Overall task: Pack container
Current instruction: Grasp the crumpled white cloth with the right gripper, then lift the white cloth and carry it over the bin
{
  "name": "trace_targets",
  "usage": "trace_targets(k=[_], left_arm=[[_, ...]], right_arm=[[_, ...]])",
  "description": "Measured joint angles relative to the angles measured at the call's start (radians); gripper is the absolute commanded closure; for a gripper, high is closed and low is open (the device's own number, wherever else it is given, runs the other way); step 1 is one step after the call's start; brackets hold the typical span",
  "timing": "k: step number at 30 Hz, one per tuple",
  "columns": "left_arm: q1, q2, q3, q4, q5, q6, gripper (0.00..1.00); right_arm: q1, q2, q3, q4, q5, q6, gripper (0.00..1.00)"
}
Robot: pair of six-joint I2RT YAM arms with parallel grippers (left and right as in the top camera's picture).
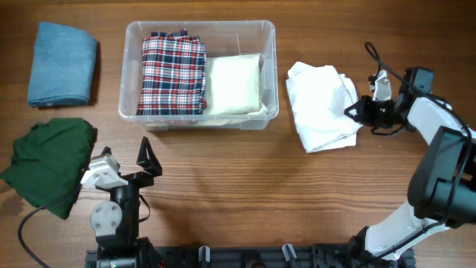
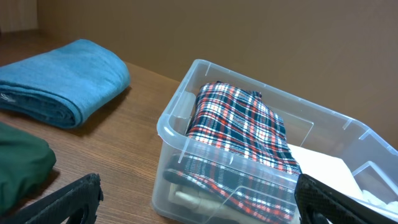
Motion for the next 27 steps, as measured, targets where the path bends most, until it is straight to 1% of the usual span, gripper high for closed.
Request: trace_targets(k=[3, 5, 10, 14, 17, 21, 24, 27], left_arm=[[0.0, 0.0, 0.0, 0.0, 0.0, 0.0, 0.0], [0.0, 0.0, 0.0, 0.0, 0.0, 0.0, 0.0], [0.0, 0.0, 0.0, 0.0, 0.0, 0.0, 0.0], [0.0, 0.0, 0.0, 0.0, 0.0, 0.0, 0.0], [0.0, 0.0, 0.0, 0.0, 0.0, 0.0, 0.0], [0.0, 0.0, 0.0, 0.0, 0.0, 0.0, 0.0], [0.0, 0.0, 0.0, 0.0, 0.0, 0.0, 0.0], [0.0, 0.0, 0.0, 0.0, 0.0, 0.0, 0.0]], right_arm=[[0.0, -0.001, 0.063, -0.059, 0.0, 0.0, 0.96], [0.0, -0.007, 0.136, -0.107, 0.0, -0.001, 0.96], [0.0, -0.073, 0.291, -0.209, 0.0, -0.005, 0.96], [0.0, -0.13, 0.332, -0.249, 0.016, -0.004, 0.96], [0.006, -0.165, 0.361, -0.285, 0.063, -0.003, 0.96], [0.057, -0.202, 0.394, -0.29, 0.148, 0.004, 0.96], [0.068, -0.203, 0.411, -0.306, 0.147, 0.031, 0.96], [0.082, -0.203, 0.489, -0.334, 0.121, 0.057, 0.96]])
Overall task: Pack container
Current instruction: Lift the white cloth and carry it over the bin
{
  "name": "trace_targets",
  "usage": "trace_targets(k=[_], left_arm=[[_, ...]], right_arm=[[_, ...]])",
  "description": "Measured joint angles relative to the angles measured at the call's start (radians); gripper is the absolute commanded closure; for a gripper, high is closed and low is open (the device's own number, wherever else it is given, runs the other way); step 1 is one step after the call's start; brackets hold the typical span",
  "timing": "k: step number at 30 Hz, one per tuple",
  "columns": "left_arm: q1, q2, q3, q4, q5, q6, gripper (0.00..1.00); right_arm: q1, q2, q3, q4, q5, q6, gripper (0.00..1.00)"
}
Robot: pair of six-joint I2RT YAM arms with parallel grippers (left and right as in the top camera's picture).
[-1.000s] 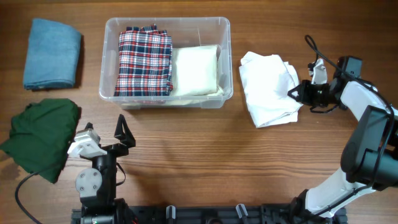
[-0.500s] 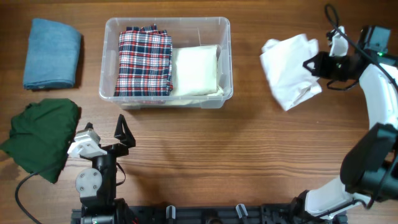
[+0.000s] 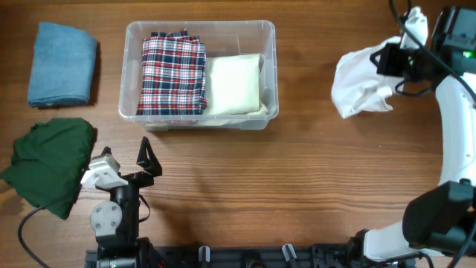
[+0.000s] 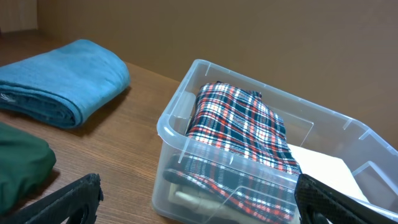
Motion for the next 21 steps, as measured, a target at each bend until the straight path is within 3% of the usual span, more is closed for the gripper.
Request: trace_targets(k=[10, 21], left_arm=[[0.0, 0.0, 0.0, 0.0, 0.0, 0.0, 0.0], [0.0, 0.0, 0.0, 0.0, 0.0, 0.0, 0.0]], right_arm=[[0.137, -0.021, 0.29, -0.016, -0.082, 0.085, 0.96], [0.379, -0.021, 0.346, 0.205, -0.095, 0.2, 0.96]])
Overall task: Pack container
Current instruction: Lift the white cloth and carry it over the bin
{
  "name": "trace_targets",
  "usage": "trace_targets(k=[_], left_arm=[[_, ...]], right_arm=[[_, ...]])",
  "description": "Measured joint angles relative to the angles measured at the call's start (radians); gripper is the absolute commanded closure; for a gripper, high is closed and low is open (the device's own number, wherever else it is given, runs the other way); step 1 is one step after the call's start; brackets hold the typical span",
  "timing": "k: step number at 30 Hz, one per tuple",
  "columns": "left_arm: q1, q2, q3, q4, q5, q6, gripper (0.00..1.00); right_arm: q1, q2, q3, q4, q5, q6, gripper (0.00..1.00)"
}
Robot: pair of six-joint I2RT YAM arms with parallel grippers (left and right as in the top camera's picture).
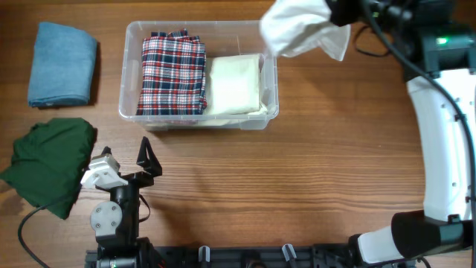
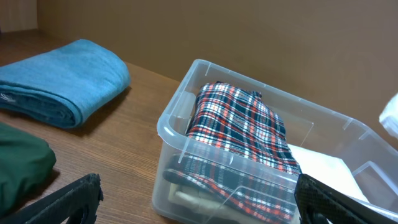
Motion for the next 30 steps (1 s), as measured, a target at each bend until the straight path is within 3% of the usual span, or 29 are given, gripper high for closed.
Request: trace_targets(k=[13, 23, 30], left_arm=[[0.0, 0.0, 0.0, 0.0, 0.0, 0.0, 0.0], [0.0, 0.0, 0.0, 0.0, 0.0, 0.0, 0.0], [0.0, 0.0, 0.0, 0.0, 0.0, 0.0, 0.0]], right_arm=[[0.356, 0.061, 0.008, 0.247, 0.141, 0.035, 0.96], [0.45, 0.309, 0.011, 0.507, 0.189, 0.073, 0.96], [0.467, 0.372, 0.01, 0.763, 0.215, 0.127, 0.96]])
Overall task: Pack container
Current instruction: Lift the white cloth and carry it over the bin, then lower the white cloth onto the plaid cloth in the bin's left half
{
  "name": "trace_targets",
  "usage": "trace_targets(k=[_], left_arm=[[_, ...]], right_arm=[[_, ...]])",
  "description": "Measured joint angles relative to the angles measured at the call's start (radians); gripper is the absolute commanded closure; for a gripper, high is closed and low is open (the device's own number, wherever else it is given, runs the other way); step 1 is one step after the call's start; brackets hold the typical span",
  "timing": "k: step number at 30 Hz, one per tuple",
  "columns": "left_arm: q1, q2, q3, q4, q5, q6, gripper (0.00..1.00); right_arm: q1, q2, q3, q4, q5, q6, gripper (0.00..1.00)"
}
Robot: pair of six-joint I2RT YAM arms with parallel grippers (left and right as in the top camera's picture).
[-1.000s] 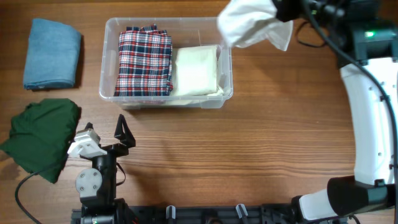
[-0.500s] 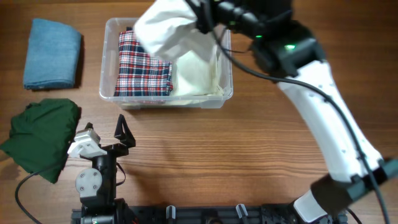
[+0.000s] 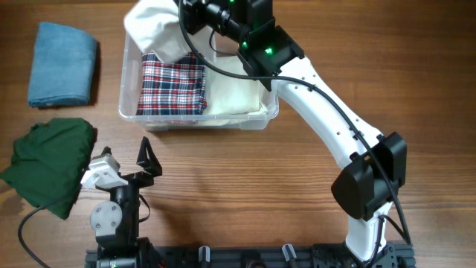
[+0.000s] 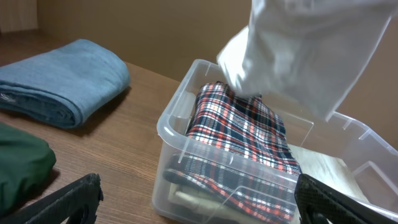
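A clear plastic container (image 3: 271, 68) holds a folded plaid cloth (image 3: 173, 85) on the left and a cream cloth (image 3: 236, 93) on the right. My right gripper (image 3: 193, 13) is shut on a white cloth (image 3: 155, 30), which hangs above the container's far left corner and over the plaid cloth. The left wrist view shows the white cloth (image 4: 305, 56) dangling over the plaid cloth (image 4: 239, 134) in the container (image 4: 177, 118). My left gripper (image 3: 126, 165) stands open near the table's front edge, a way short of the container, with nothing between its fingers (image 4: 71, 199).
A folded blue cloth (image 3: 62, 63) lies at the far left of the table. A crumpled green cloth (image 3: 48, 164) lies at the front left, beside my left arm. The right arm stretches across the table's middle and the container's right side.
My right gripper has moved left with the white cloth, from over the container's far right corner to over its far left part. The left arm has not moved.
First the white cloth lay on the table right of the container with my right gripper at its edge. Then it hung from the gripper at the far right. Then it was over the container's right corner, and now it hangs over the plaid cloth.
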Motion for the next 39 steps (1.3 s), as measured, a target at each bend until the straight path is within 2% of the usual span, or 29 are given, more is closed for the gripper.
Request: trace_targets(k=[3, 13, 19, 25, 29, 39], left_arm=[[0.0, 0.0, 0.0, 0.0, 0.0, 0.0, 0.0], [0.0, 0.0, 0.0, 0.0, 0.0, 0.0, 0.0], [0.0, 0.0, 0.0, 0.0, 0.0, 0.0, 0.0], [0.0, 0.0, 0.0, 0.0, 0.0, 0.0, 0.0], [0.0, 0.0, 0.0, 0.0, 0.0, 0.0, 0.0], [0.0, 0.0, 0.0, 0.0, 0.0, 0.0, 0.0]], right_arm=[[0.01, 0.0, 0.001, 0.07, 0.021, 0.01, 0.96], [0.062, 0.054, 0.003, 0.061, 0.042, -0.018, 0.96], [0.12, 0.181, 0.003, -0.008, 0.074, -0.069, 0.96], [0.123, 0.216, 0.005, -0.085, 0.094, -0.112, 0.96], [0.115, 0.216, 0.007, -0.188, 0.091, -0.098, 0.96], [0.112, 0.197, 0.009, -0.542, -0.024, 0.152, 0.96]])
